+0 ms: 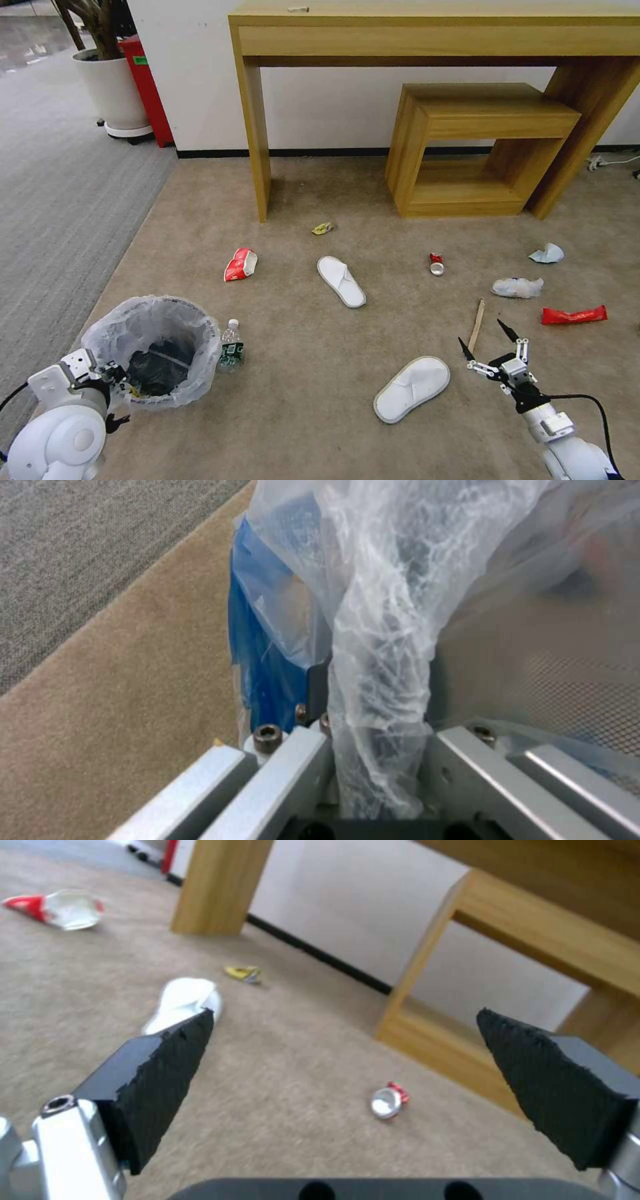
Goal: Pick up the trash bin and place the garbage on the floor into it.
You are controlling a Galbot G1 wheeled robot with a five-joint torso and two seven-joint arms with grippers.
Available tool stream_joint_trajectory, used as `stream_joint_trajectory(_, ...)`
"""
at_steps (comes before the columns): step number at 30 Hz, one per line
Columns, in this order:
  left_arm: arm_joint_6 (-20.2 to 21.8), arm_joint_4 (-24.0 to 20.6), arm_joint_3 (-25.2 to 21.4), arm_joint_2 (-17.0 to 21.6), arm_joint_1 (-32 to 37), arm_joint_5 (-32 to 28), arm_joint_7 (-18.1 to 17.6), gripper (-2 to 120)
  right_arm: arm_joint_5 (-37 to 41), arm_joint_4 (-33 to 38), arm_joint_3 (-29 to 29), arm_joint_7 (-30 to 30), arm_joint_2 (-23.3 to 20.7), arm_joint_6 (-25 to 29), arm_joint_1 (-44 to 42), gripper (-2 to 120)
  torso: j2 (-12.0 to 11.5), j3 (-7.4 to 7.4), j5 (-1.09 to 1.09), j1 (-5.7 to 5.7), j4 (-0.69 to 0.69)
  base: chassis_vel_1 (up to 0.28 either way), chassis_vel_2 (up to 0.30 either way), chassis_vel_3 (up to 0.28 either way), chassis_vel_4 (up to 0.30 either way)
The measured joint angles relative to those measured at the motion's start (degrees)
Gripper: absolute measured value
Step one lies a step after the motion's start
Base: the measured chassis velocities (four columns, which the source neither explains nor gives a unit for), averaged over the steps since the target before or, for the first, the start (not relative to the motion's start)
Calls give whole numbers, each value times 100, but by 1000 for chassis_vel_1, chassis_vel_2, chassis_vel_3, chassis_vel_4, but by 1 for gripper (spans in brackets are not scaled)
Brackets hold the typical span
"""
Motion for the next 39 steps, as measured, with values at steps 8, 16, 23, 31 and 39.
stream_joint_trajectory(8,-18,26,-21,11,6,0,19,0,224,-160,-221,-540,-236,4,84,100,0,0,-2,0,0,0,0,0,0)
stream_joint_trajectory(16,-23,28,-44,8,7,0,26,0,330,-431,-470,-1048,-375,7,265,100,0,0,-2,0,0,0,0,0,0)
stream_joint_trajectory(23,-24,-23,-43,-7,19,7,10,0,225,-809,-833,-1202,-416,8,463,100,0,0,-2,0,0,0,0,0,0)
stream_joint_trajectory(31,-24,-98,-47,-76,89,69,-9,0,172,-1026,-1231,-1505,-356,8,541,100,0,0,-2,0,0,0,0,0,0)
stream_joint_trajectory(39,-28,-171,-53,-190,136,166,-13,0,299,-1137,-1598,-1960,-372,9,703,100,0,0,-2,0,0,0,0,0,0)
